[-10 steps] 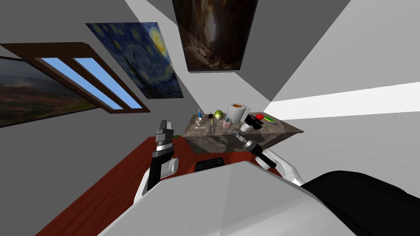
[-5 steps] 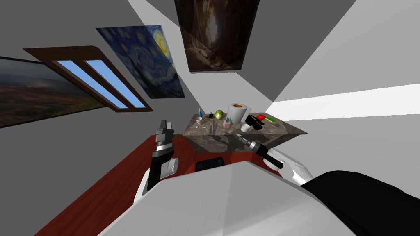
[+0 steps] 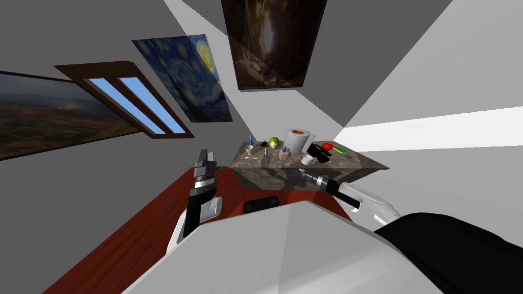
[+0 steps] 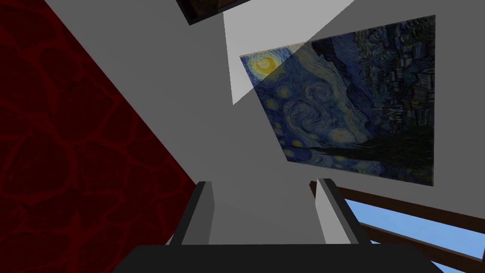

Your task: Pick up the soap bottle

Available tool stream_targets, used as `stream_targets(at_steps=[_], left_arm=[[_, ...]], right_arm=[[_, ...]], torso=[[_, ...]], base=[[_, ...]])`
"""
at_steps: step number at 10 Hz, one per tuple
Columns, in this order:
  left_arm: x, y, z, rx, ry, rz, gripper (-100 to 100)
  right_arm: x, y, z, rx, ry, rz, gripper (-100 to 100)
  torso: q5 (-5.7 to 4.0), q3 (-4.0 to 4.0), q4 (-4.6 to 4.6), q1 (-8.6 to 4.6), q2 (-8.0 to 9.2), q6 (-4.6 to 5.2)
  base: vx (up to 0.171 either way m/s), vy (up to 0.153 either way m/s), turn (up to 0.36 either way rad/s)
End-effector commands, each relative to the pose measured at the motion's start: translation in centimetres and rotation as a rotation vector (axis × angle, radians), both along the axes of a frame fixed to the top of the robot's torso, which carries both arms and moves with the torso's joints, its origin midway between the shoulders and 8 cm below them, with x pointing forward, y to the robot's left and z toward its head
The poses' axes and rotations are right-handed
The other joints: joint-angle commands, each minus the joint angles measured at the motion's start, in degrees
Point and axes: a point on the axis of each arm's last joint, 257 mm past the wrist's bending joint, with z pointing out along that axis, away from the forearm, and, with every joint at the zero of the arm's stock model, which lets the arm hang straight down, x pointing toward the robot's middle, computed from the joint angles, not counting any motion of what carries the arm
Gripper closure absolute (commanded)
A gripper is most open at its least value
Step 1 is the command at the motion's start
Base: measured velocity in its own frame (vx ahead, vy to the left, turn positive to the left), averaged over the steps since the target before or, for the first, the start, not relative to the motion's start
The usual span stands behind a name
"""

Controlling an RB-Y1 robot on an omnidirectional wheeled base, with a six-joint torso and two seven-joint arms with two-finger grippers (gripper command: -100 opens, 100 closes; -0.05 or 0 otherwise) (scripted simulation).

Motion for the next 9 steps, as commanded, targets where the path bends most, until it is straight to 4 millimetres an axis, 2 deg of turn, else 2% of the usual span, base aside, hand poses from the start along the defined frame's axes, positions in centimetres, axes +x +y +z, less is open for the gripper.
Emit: stream_targets(at_steps=[1, 2, 3, 4, 5, 6, 7, 8, 9], left_arm=[[0.0, 0.0, 0.0, 0.0, 0.0, 0.0, 0], [0.0, 0.0, 0.0, 0.0, 0.0, 0.0, 0], [0.0, 0.0, 0.0, 0.0, 0.0, 0.0, 0], [0.0, 0.0, 0.0, 0.0, 0.0, 0.0, 0], [0.0, 0.0, 0.0, 0.0, 0.0, 0.0, 0], [0.0, 0.0, 0.0, 0.0, 0.0, 0.0, 0], [0.0, 0.0, 0.0, 0.0, 0.0, 0.0, 0], [0.0, 0.0, 0.0, 0.0, 0.0, 0.0, 0], [0.0, 0.0, 0.0, 0.0, 0.0, 0.0, 0]], right_arm=[[-1.1, -2.2, -1.2, -0.085, 0.04, 0.018, -100], [-1.1, -2.4, -1.1, -0.101, 0.044, 0.029, -100], [-1.9, -4.5, -2.0, -0.171, 0.078, 0.041, -100], [-1.9, -4.7, -1.9, -0.182, 0.081, 0.049, -100], [-2.6, -6.6, -2.4, -0.248, 0.11, 0.065, -100], [-2.6, -7.1, -2.4, -0.263, 0.117, 0.067, -100], [-3.5, -9.4, -3.0, -0.329, 0.151, 0.075, -100], [-3.4, -9.7, -2.8, -0.343, 0.154, 0.084, -100], [-4.3, -12.1, -3.1, -0.409, 0.187, 0.092, -100]], torso=[[0.0, 0.0, 0.0, 0.0, 0.0, 0.0], [0.0, 0.0, 0.0, 0.03, -0.01, -0.01], [0.01, -0.01, 0.0, 0.04, -0.02, -0.01], [0.02, -0.02, -0.01, 0.07, -0.03, -0.01], [0.01, -0.03, -0.01, 0.07, -0.05, 0.0], [0.02, -0.03, -0.01, 0.12, -0.06, -0.02], [0.02, -0.04, -0.01, 0.11, -0.07, 0.0], [0.04, -0.05, -0.02, 0.18, -0.08, -0.02], [0.03, -0.06, -0.02, 0.16, -0.1, -0.01]], base=[[-0.004, 0.021, 0.062], [0.0, 0.019, 0.041], [0.006, 0.027, 0.078], [0.009, 0.026, 0.033], [0.008, 0.046, 0.09], [0.012, 0.036, 0.032], [0.017, 0.057, 0.086], [0.019, 0.046, 0.03], [0.037, 0.061, 0.074]])
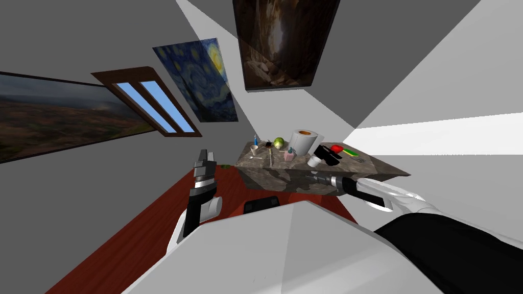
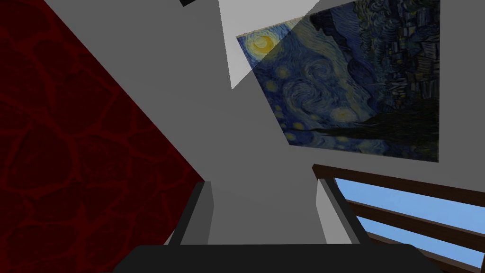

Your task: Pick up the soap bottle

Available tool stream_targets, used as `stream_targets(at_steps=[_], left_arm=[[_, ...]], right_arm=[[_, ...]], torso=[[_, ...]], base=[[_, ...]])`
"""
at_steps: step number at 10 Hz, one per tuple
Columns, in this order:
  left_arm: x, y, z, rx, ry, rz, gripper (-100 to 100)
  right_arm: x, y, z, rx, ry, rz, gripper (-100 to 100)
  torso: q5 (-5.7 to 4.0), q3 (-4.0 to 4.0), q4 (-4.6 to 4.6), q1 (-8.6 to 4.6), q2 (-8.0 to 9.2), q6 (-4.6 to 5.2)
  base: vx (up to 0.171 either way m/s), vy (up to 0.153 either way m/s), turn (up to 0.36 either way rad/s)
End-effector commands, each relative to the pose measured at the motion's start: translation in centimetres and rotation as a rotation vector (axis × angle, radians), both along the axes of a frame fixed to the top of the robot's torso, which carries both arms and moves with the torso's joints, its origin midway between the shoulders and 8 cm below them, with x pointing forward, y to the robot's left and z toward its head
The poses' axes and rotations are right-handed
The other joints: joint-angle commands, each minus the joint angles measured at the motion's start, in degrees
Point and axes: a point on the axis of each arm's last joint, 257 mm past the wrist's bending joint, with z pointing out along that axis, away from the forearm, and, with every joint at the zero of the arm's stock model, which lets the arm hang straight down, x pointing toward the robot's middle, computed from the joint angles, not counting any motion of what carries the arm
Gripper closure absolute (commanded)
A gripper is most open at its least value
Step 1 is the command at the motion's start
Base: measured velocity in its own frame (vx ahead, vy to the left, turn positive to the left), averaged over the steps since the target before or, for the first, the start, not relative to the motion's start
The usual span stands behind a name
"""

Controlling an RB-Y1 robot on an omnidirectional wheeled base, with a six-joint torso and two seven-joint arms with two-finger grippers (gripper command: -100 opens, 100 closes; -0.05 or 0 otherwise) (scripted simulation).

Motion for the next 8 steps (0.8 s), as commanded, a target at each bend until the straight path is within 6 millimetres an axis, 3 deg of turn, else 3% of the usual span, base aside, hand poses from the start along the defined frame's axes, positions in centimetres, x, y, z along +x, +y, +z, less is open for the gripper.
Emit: stream_targets(at_steps=[1, 2, 3, 4, 5, 7, 8], left_arm=[[0.0, 0.0, 0.0, 0.0, 0.0, 0.0, 0], [0.0, 0.0, 0.0, 0.0, 0.0, 0.0, 0], [0.0, 0.0, 0.0, 0.0, 0.0, 0.0, 0], [0.0, 0.0, 0.0, 0.0, 0.0, 0.0, 0], [0.0, 0.0, 0.0, 0.0, 0.0, 0.0, 0], [0.0, 0.0, 0.0, 0.0, 0.0, 0.0, 0], [0.0, 0.0, 0.0, 0.0, 0.0, 0.0, 0]], right_arm=[[-0.2, -1.6, 0.0, -0.048, 0.019, 0.012, -100], [-0.9, -3.8, 0.0, -0.113, 0.048, 0.027, -100], [-0.9, -4.2, 0.1, -0.125, 0.053, 0.028, -100], [-1.6, -6.5, 0.3, -0.191, 0.083, 0.043, -100], [-1.6, -6.8, 0.4, -0.199, 0.086, 0.042, -100], [-2.9, -11.0, 1.2, -0.317, 0.141, 0.066, -100], [-2.7, -11.8, 1.8, -0.34, 0.148, 0.071, -100]], torso=[[0.0, 0.0, 0.0, 0.0, 0.0, 0.0], [0.0, 0.0, 0.0, -0.02, 0.01, 0.01], [0.0, 0.01, 0.0, 0.0, 0.03, 0.0], [0.0, 0.01, 0.01, -0.02, 0.03, 0.01], [0.01, 0.0, 0.0, 0.07, 0.0, -0.01], [0.02, -0.02, -0.01, 0.13, -0.04, 0.0], [0.06, -0.08, -0.03, 0.32, -0.13, -0.01]], base=[[0.029, 0.055, 0.04], [0.02, 0.061, 0.074], [0.025, 0.053, 0.041], [0.03, 0.08, 0.089], [0.031, 0.069, 0.047], [0.06, 0.126, 0.102], [0.069, 0.117, 0.041]])
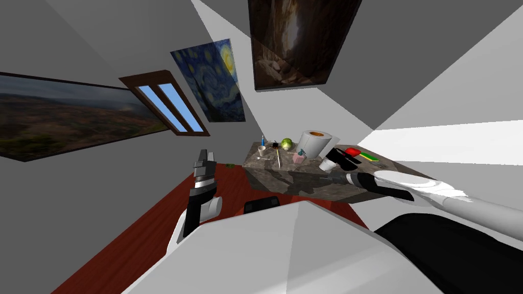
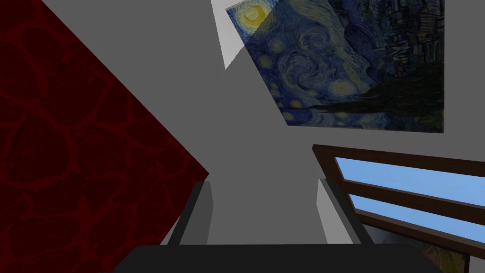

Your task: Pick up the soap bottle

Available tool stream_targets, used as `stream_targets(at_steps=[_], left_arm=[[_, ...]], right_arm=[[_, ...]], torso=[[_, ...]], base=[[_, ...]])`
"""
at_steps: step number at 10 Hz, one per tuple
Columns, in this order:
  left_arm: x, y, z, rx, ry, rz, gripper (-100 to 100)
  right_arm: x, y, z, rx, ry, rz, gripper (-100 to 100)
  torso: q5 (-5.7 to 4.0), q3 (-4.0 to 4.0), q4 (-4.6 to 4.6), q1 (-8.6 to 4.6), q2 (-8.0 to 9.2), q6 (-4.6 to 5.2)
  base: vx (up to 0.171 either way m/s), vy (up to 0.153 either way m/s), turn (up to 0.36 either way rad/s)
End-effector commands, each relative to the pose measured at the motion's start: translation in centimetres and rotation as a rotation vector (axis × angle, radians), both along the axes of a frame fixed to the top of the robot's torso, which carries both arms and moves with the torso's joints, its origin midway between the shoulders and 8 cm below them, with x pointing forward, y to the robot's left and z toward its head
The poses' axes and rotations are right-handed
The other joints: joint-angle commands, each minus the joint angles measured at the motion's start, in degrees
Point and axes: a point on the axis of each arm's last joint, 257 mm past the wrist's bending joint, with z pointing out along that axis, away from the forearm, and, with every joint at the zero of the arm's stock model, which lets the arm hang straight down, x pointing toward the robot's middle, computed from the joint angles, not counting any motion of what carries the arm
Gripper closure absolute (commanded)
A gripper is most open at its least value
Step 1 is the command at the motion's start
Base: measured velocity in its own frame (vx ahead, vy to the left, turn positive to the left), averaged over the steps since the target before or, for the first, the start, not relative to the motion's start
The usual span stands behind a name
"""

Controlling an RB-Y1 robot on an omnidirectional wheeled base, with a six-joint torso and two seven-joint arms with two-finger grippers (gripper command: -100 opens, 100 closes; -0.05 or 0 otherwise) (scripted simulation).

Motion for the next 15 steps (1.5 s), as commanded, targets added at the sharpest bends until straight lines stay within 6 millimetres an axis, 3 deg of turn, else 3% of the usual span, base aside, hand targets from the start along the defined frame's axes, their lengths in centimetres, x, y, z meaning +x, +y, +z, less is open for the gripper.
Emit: stream_targets(at_steps=[1, 2, 4, 6, 8, 9, 12, 15], left_arm=[[0.0, 0.0, 0.0, 0.0, 0.0, 0.0, 0], [0.0, 0.0, 0.0, 0.0, 0.0, 0.0, 0], [0.0, 0.0, 0.0, 0.0, 0.0, 0.0, 0], [0.0, 0.0, 0.0, 0.0, 0.0, 0.0, 0], [0.0, 0.0, 0.0, 0.0, 0.0, 0.0, 0], [0.0, 0.0, 0.0, 0.0, 0.0, 0.0, 0], [0.0, 0.0, 0.0, 0.0, 0.0, 0.0, 0], [0.0, 0.0, 0.0, 0.0, 0.0, 0.0, 0]], right_arm=[[-0.5, -2.8, 1.0, -0.074, 0.031, 0.009, -100], [-0.2, -3.1, 1.4, -0.088, 0.035, 0.018, -100], [-1.0, -6.9, 3.2, -0.196, 0.084, 0.04, -100], [-0.8, -7.2, 3.7, -0.211, 0.088, 0.048, -100], [-1.0, -10.5, 6.0, -0.317, 0.134, 0.076, -100], [-0.9, -10.5, 6.2, -0.32, 0.134, 0.079, -100], [-0.6, -14.1, 9.7, -0.452, 0.191, 0.122, -100], [-0.1, -16.0, 12.3, -0.537, 0.232, 0.16, -100]], torso=[[0.0, 0.0, 0.0, 0.0, 0.0, 0.0], [-0.01, 0.0, 0.0, 0.02, -0.01, -0.02], [-0.04, 0.06, 0.02, -0.11, 0.1, -0.02], [-0.01, 0.01, 0.0, 0.0, 0.02, 0.0], [-0.05, 0.05, 0.02, -0.15, 0.09, -0.01], [-0.01, 0.02, 0.01, 0.04, 0.03, -0.02], [0.01, -0.01, 0.0, 0.12, -0.01, -0.02], [0.01, -0.04, -0.02, 0.1, -0.07, -0.01]], base=[[0.069, 0.124, 0.085], [0.039, 0.091, 0.045], [0.049, 0.109, 0.109], [0.053, 0.086, 0.018], [0.059, 0.111, 0.113], [0.053, 0.108, 0.033], [0.075, 0.142, 0.096], [0.087, 0.128, 0.092]])
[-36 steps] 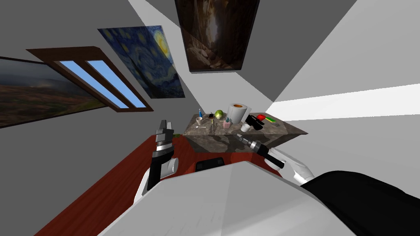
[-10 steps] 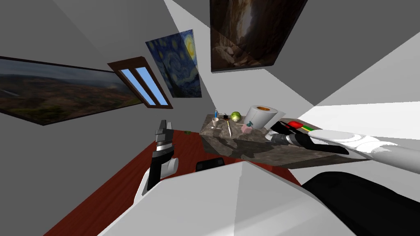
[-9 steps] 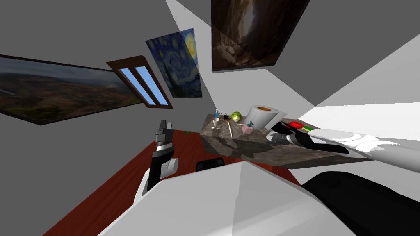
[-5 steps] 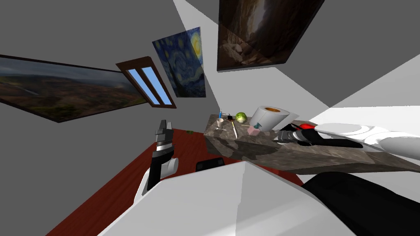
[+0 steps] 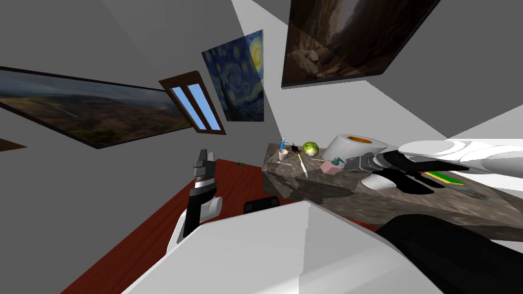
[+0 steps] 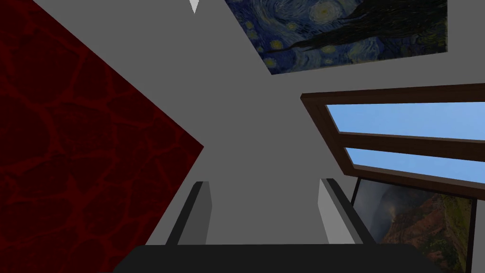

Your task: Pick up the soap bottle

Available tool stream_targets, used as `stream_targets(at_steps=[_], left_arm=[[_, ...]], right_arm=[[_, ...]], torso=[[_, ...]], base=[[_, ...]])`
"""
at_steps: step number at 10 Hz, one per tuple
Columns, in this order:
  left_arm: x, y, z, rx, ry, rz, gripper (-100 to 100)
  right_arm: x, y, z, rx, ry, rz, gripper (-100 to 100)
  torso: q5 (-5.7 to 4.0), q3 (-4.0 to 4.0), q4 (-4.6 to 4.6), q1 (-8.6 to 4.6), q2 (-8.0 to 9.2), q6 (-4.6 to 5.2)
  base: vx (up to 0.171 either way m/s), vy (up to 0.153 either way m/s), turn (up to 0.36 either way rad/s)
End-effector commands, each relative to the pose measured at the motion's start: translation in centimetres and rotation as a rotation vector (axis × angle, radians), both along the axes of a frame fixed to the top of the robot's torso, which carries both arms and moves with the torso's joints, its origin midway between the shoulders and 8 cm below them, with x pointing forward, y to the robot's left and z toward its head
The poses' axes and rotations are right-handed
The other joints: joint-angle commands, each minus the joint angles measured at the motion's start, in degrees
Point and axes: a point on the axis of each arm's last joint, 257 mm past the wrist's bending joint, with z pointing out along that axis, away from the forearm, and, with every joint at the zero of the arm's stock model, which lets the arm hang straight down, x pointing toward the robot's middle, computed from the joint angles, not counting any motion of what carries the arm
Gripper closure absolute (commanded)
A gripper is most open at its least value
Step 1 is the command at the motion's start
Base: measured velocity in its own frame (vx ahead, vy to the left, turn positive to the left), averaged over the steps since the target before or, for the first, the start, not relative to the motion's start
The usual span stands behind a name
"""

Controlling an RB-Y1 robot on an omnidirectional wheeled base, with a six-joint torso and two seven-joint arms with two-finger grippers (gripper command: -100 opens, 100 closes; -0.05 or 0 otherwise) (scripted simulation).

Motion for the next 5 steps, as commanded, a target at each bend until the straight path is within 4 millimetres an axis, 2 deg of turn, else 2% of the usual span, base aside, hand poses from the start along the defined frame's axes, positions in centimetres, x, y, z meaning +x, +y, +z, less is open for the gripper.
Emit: stream_targets(at_steps=[1, 3, 4, 5], left_arm=[[0.0, 0.0, 0.0, 0.0, 0.0, 0.0, 0], [0.0, 0.0, 0.0, 0.0, 0.0, 0.0, 0], [0.0, 0.0, 0.0, 0.0, 0.0, 0.0, 0], [0.0, 0.01, 0.0, 0.0, 0.0, 0.0, 0]], right_arm=[[0.48, -0.44, 0.96, -0.031, 0.02, 0.016, -100], [0.45, -0.35, 0.96, -0.027, 0.018, 0.016, -100], [0.47, -0.36, 0.97, -0.028, 0.018, 0.016, 0], [-0.18, -1.07, 1.11, -0.033, 0.014, 0.008, -100]], torso=[[0.0, 0.0, 0.0, 0.0, 0.0, 0.0], [-0.08, 0.09, 0.04, -0.26, 0.15, 0.04], [-0.12, 0.16, 0.07, -0.4, 0.27, 0.06], [-0.14, 0.2, 0.09, -0.47, 0.34, 0.07]], base=[[0.065, 0.085, 0.065], [0.029, 0.029, 0.013], [0.0, 0.0, 0.0], [0.003, 0.008, 0.09]])
